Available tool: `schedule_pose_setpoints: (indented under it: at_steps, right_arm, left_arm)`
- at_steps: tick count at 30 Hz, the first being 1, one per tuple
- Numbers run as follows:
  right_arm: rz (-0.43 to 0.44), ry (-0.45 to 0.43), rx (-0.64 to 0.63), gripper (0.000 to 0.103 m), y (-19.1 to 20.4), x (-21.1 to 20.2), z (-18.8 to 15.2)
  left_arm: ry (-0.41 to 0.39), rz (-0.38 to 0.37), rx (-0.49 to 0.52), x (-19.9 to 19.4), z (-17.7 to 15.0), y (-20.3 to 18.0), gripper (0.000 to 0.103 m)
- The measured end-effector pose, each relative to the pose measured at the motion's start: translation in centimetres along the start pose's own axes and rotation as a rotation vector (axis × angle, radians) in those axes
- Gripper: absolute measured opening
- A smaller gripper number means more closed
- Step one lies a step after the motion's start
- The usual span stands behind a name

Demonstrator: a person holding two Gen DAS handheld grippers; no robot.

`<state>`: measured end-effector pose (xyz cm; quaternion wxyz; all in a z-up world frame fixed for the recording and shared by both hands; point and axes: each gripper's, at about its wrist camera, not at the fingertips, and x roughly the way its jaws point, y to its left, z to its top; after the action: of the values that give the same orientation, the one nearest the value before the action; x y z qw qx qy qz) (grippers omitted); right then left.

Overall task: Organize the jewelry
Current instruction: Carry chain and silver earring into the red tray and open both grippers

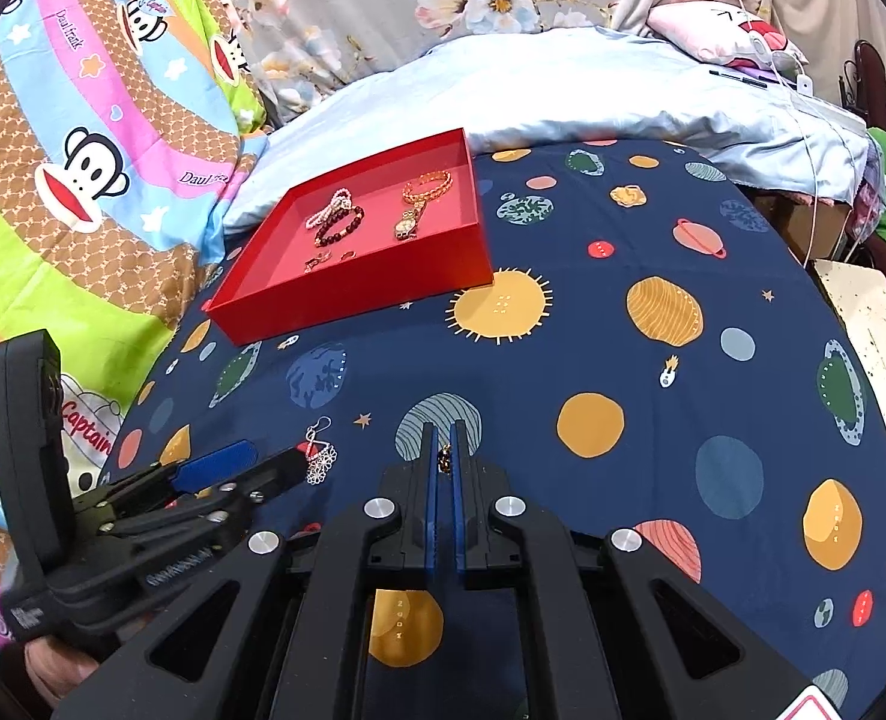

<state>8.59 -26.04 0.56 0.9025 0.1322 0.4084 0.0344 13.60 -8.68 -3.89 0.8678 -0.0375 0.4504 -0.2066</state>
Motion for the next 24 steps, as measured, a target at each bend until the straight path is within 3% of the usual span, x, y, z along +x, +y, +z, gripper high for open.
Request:
schedule_pose_setpoints:
  at_steps: [3, 7, 9, 12, 15, 24]
  right_arm:
    - [0.001, 0.003, 0.003, 0.003, -0.1, 0.1, -0.1]
    - [0.002, 0.004, 0.003, 0.003, -0.2, 0.2, -0.1]
    - [0.002, 0.004, 0.005, 0.003, -0.2, 0.2, -0.1]
    - [0.004, 0.004, 0.008, 0.003, -0.3, 0.2, -0.1]
    - [0.006, 0.000, 0.008, 0.003, -0.2, 0.2, 0.0]
    - [0.010, -0.021, -0.001, 0.003, 0.0, -0.6, 0.7]
  left_arm:
    - [0.017, 0.014, 0.024, 1.4, -0.1, -0.8, 0.048]
    - [-0.005, 0.073, 0.074, 2.6, -0.1, -1.5, 0.022]
    - [-0.016, 0.093, 0.092, 2.8, 0.0, -1.6, 0.019]
    - [-0.016, 0.094, 0.106, 2.6, 0.1, -1.6, 0.017]
    - [-0.022, 0.066, 0.090, 1.7, 0.4, -1.2, 0.002]
    - [-0.034, 0.021, 0.064, -0.7, 0.7, 0.1, 0.000]
